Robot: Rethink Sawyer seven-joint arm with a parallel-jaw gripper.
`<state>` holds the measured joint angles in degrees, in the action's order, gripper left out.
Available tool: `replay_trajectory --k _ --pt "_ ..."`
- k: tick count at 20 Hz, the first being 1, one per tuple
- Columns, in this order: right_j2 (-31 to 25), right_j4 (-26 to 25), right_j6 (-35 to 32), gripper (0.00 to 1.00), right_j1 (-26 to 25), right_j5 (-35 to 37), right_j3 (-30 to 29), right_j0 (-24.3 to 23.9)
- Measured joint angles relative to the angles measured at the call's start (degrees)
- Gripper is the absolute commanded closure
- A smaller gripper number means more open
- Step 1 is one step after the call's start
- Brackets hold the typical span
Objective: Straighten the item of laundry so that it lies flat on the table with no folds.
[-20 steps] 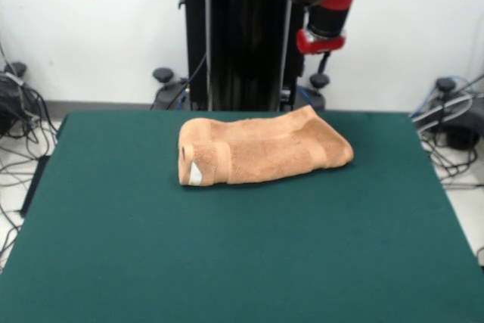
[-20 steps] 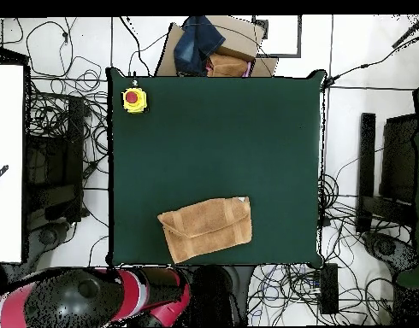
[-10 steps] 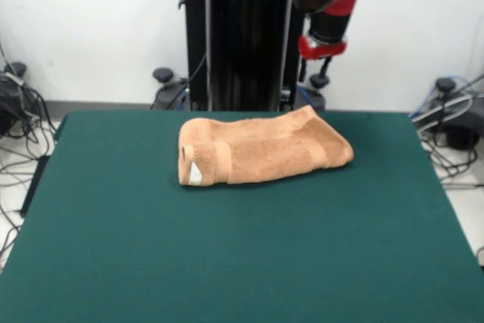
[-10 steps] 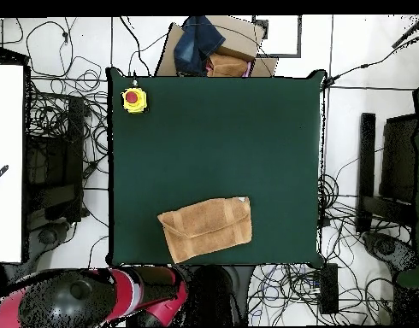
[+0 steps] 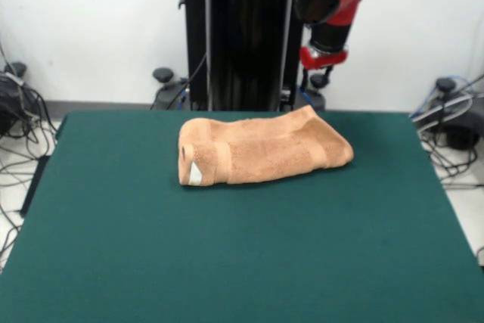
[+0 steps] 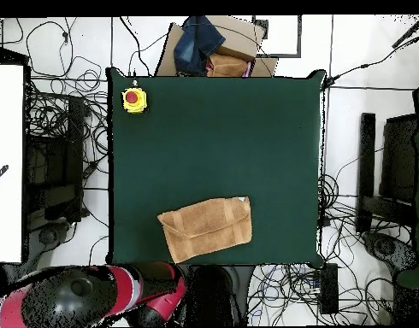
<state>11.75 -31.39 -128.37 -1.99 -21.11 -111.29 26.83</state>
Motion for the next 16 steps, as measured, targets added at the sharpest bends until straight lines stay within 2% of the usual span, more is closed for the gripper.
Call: replay_trajectory --k 8,16 --pt "0.0 -1.4 0.0 0.00 -0.8 0.0 2.7 -2.0" --pt "0.0 -5.2 0.0 0.00 2.3 0.6 2.9 -6.8"
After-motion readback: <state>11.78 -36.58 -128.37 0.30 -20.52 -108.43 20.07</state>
